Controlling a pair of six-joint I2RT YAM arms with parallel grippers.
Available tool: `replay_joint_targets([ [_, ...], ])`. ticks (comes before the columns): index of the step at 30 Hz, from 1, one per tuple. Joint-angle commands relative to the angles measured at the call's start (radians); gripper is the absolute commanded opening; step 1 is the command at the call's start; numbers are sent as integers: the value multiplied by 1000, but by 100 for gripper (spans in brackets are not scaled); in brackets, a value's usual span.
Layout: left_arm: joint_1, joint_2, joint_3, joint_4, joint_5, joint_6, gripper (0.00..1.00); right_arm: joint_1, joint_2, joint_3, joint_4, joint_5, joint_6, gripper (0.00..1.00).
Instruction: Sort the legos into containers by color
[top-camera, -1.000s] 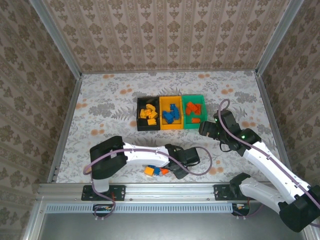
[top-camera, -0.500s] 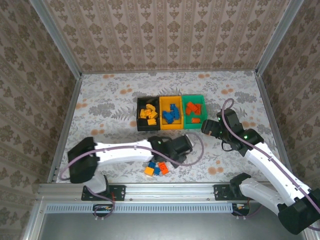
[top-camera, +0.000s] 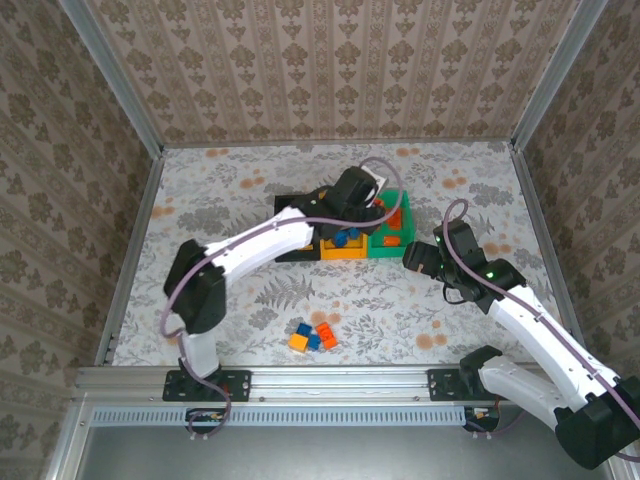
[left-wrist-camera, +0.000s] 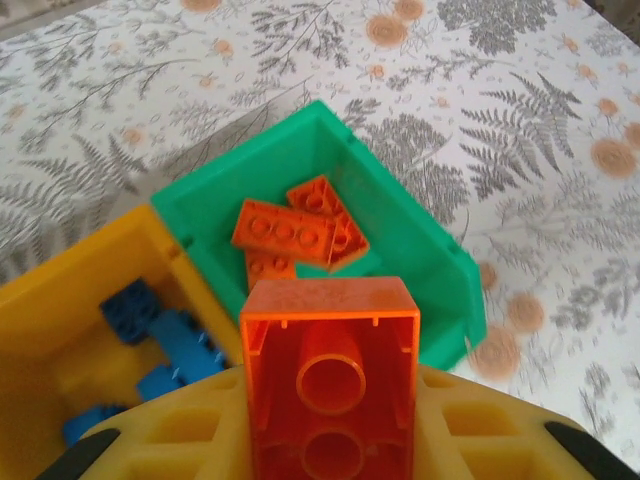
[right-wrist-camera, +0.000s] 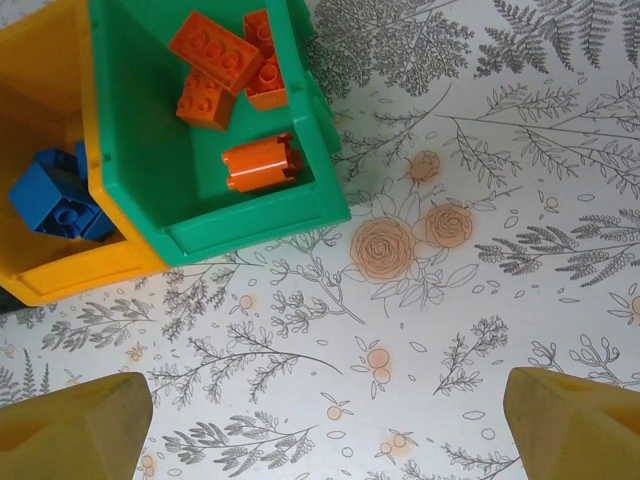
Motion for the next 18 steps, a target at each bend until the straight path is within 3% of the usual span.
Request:
replay_joint_targets([
  [1,13,98,119,-42,79,22,34,-9,1,-15,5,-15,19,92],
  [7,32,275,339,-127,102,0,39,-9,9,-15,2,-17,12,92],
  [13,46,278,400,-129,124,-45,69,-9,27,-20,12,-53,1,92],
  [18,72,135,257,-34,133,-94,90,-4,25,-30,40,-110,-18,92],
])
